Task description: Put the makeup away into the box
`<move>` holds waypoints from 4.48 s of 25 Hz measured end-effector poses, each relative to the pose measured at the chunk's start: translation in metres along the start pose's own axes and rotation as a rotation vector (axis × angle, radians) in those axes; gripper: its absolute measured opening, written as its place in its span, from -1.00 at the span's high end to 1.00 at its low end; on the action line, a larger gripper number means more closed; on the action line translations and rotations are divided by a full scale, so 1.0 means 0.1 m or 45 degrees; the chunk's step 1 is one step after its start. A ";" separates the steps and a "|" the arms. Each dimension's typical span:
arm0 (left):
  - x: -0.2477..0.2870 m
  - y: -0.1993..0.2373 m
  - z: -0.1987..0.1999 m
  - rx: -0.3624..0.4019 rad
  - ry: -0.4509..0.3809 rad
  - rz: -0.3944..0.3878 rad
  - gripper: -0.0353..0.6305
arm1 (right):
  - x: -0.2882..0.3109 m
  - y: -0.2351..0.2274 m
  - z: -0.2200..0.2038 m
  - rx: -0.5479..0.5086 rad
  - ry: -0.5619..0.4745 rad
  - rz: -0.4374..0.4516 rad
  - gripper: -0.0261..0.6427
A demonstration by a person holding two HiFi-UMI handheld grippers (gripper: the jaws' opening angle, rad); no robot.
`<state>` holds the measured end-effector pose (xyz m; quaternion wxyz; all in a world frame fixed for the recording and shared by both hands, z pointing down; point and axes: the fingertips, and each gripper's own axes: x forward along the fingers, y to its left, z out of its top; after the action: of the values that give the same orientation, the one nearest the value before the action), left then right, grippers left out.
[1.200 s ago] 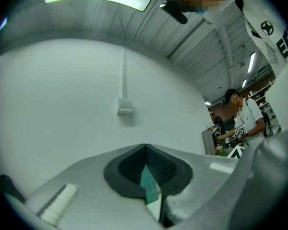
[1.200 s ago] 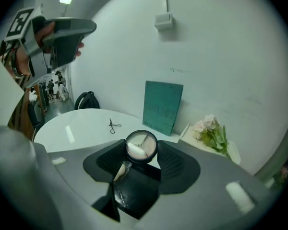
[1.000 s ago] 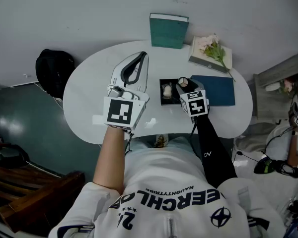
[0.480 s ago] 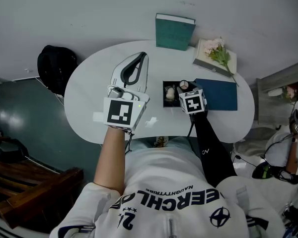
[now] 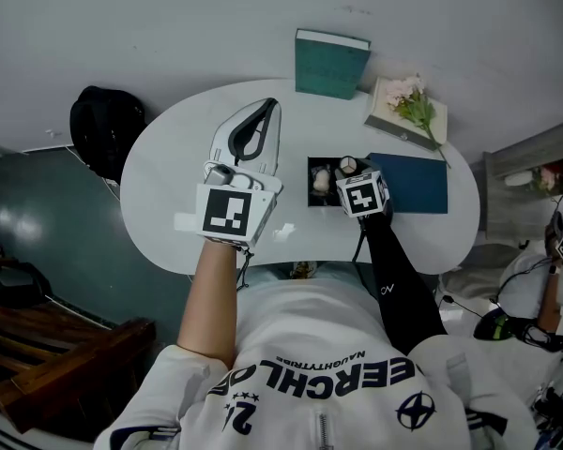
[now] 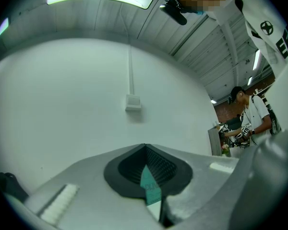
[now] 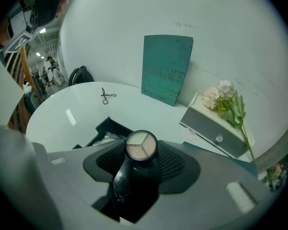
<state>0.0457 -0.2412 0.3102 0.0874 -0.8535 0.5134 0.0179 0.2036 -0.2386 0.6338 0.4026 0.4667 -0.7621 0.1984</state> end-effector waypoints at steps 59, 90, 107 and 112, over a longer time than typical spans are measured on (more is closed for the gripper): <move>-0.17 0.46 0.11 0.026 0.015 0.111 0.89 | -2.35 0.19 2.23 -0.234 -1.191 -0.083 0.22; -0.99 1.55 -0.04 0.044 0.093 0.368 0.89 | -1.16 1.54 2.62 -0.383 -0.924 0.311 0.21; -0.89 1.76 -0.23 -0.006 0.106 0.289 0.89 | 0.89 1.95 1.99 -0.706 -0.147 0.467 0.27; -0.85 1.82 -0.33 -0.009 0.126 0.263 0.89 | 1.29 1.91 1.88 -0.702 -0.031 0.440 0.32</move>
<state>-0.1569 -0.2554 0.3290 0.0564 -0.7962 0.6023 -0.0136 -0.0743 -0.3440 0.6388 0.4652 0.2061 -0.8597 0.0444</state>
